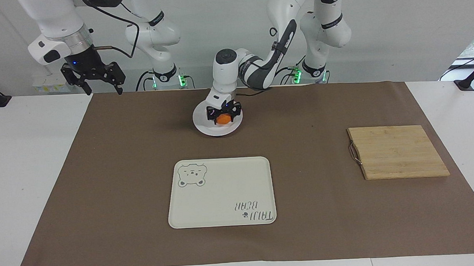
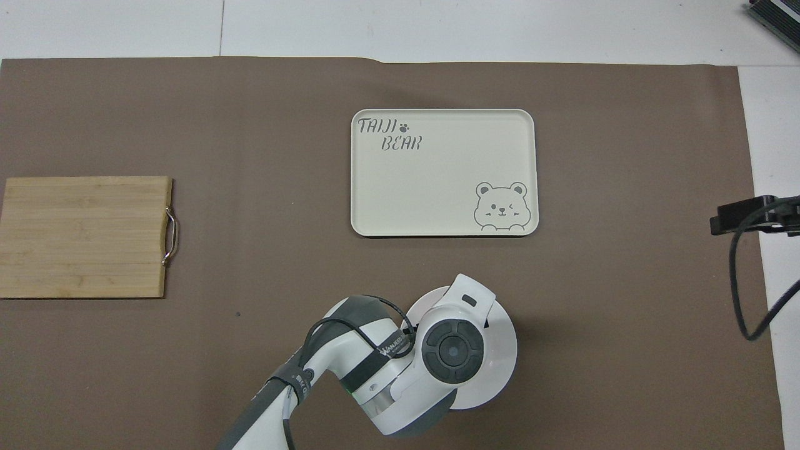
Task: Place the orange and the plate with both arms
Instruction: 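Carry the orange to the white plate and release it, then withdraw the left gripper to the board while the right gripper advances, then reach the right gripper to the rim of the white plate, then grip the plate rim with the right gripper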
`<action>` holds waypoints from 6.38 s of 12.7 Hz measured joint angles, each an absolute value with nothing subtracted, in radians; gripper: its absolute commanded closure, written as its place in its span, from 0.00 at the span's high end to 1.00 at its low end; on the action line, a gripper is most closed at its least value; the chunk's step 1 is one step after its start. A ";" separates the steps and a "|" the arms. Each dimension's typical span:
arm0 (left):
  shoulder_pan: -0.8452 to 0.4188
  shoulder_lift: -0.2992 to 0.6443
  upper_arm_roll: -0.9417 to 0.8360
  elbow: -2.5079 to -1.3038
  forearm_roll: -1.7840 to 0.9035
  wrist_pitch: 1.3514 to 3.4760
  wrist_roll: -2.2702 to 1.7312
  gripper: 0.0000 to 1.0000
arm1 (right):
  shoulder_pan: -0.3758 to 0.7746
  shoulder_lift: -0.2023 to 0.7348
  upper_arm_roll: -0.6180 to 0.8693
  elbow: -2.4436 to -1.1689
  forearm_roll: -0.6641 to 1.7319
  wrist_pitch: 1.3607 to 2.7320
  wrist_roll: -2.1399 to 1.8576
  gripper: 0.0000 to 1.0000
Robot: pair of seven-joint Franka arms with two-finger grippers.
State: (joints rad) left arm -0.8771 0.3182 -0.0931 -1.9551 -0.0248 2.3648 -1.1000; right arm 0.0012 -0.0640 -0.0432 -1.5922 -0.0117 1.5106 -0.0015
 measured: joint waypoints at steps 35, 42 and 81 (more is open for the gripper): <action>-0.081 0.082 -0.006 -1.551 -0.027 1.632 -0.026 1.00 | 0.023 -0.044 -0.038 -2.083 0.586 1.803 -0.265 1.00; -0.081 0.082 -0.006 -1.551 -0.027 1.632 -0.026 1.00 | 0.055 -0.036 -0.038 -2.350 0.794 1.924 -0.483 1.00; -0.081 0.082 -0.006 -1.551 -0.027 1.632 -0.026 1.00 | 0.107 0.032 -0.042 -2.515 1.237 2.007 -0.979 0.00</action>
